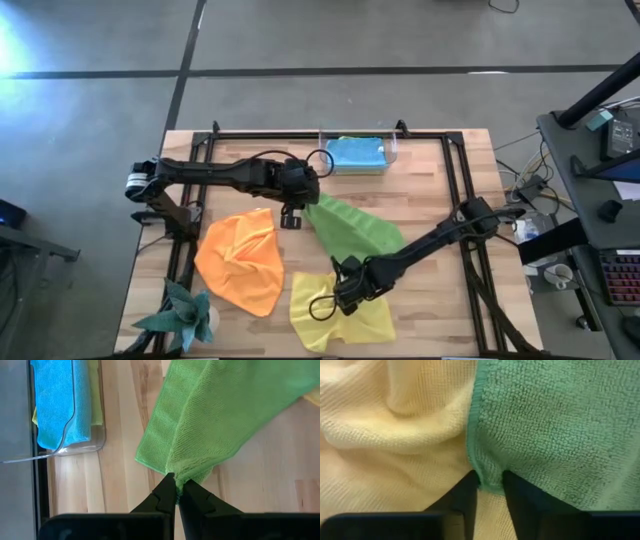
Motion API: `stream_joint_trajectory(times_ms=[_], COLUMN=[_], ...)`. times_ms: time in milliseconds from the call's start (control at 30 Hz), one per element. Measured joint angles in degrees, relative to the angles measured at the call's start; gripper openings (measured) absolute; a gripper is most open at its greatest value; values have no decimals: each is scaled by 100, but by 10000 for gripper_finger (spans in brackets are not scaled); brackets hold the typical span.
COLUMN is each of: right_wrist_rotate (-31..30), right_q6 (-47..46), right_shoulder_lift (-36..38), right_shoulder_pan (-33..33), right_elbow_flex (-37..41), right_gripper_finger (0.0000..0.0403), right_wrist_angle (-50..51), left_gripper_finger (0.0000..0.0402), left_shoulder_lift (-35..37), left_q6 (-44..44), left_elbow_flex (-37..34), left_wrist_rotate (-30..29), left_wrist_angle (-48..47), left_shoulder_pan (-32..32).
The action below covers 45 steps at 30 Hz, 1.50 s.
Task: Fold microfiber towels
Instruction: Fold the green microfiber cloth
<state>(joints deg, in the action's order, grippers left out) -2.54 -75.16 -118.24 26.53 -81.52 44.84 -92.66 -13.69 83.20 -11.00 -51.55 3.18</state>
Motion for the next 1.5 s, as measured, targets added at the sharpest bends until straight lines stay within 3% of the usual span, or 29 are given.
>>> stream_joint_trajectory(times_ms=[200, 367, 933, 1500], right_wrist_rotate=[-49, -24, -205, -206], right_q6=[20, 76, 130, 216], right_shoulder_lift=[22, 101, 807, 752], right_shoulder_pan=[-5, -2, 61, -34], right_elbow_flex=[64, 65, 98, 258], right_gripper_finger=[22, 11, 11, 62], right_wrist_angle=[-14, 18, 732, 893], left_gripper_finger=[0, 0, 0, 0], left_shoulder_lift=[0, 0, 2, 93], left_q6=[0, 0, 0, -13], left_elbow_flex=[0, 0, -4, 33], left_wrist_rotate=[0, 0, 0, -150], left_wrist_angle=[0, 0, -52, -158], left_shoulder_pan=[0, 0, 0, 11])
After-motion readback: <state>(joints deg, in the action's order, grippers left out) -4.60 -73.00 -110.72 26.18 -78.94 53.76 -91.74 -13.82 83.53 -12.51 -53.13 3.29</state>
